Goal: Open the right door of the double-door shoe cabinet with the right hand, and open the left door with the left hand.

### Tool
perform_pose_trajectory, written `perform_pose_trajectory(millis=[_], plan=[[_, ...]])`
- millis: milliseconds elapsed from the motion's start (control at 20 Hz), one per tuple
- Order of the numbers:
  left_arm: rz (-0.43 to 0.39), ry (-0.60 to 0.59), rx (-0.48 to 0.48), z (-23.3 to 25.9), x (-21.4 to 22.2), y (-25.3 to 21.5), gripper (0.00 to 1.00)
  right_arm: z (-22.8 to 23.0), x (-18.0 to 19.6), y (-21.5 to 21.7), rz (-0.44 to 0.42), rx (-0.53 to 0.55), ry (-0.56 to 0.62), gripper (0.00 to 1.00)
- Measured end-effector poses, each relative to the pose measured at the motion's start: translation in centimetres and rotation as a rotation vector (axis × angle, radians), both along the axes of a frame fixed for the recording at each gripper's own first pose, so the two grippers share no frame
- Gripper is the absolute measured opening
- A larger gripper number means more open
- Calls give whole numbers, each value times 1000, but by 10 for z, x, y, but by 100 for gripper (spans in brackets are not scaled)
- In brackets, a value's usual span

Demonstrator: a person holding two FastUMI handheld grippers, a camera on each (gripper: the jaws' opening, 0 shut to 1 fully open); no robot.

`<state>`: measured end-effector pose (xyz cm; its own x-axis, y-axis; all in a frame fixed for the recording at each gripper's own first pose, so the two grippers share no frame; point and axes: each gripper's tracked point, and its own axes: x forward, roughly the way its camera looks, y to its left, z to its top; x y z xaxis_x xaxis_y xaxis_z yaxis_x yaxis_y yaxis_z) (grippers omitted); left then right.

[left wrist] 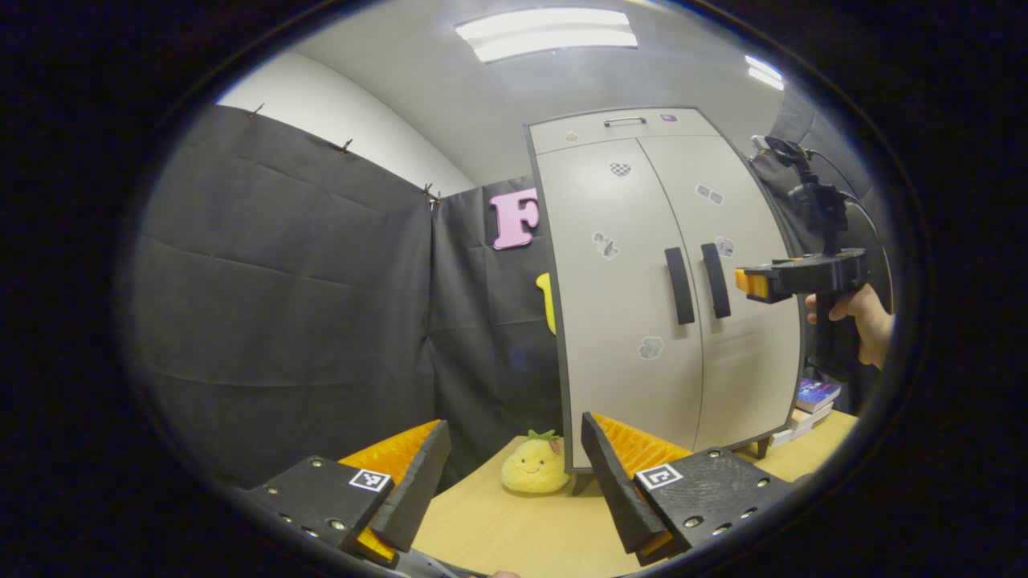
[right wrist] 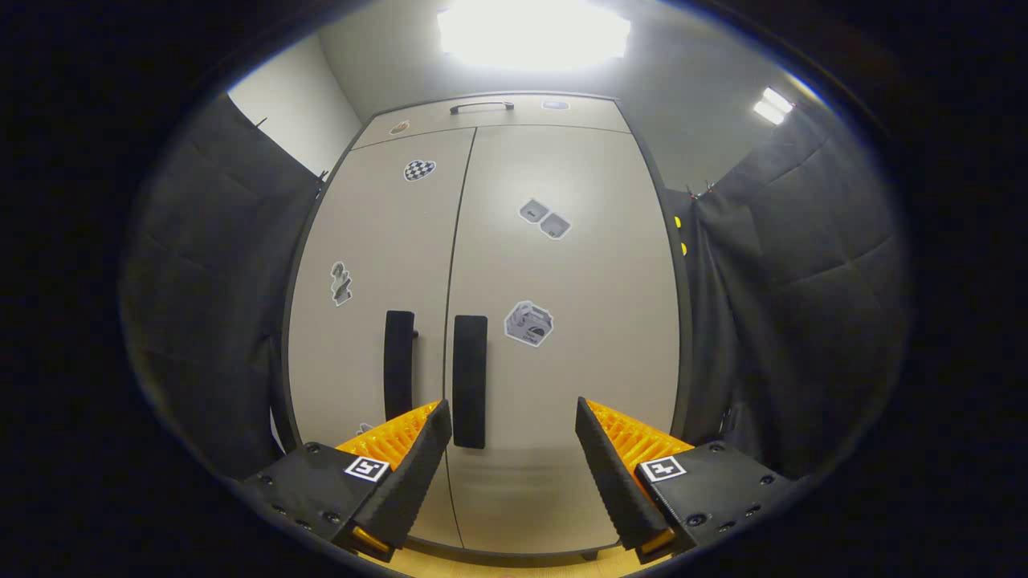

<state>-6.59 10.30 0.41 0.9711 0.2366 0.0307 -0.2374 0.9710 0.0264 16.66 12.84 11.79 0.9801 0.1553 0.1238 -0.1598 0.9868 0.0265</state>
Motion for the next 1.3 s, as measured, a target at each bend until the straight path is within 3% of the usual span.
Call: perform_pose_trajectory(millis=[600, 750, 950, 1000, 1100, 1200, 1300], plan=[[72, 22, 3, -10, -12, 32, 94, 13, 59, 36, 6, 21, 51, 97], [81, 26, 5, -12, -15, 37, 94, 7, 71, 41, 9, 32, 86, 93], [87, 29, 6, -12, -15, 42, 94, -6, 82, 47, 4, 38, 155, 70], [86, 27, 7, -11, -15, 43, 94, -10, 84, 49, 6, 43, 174, 55], [88, 23, 10, -10, -18, 46, 94, -18, 88, 52, 11, 60, 215, 42], [88, 23, 11, -10, -18, 48, 94, -18, 86, 52, -1, 57, 221, 42], [82, 24, 7, -10, -19, 48, 94, -17, 85, 52, -13, 33, 228, 33]])
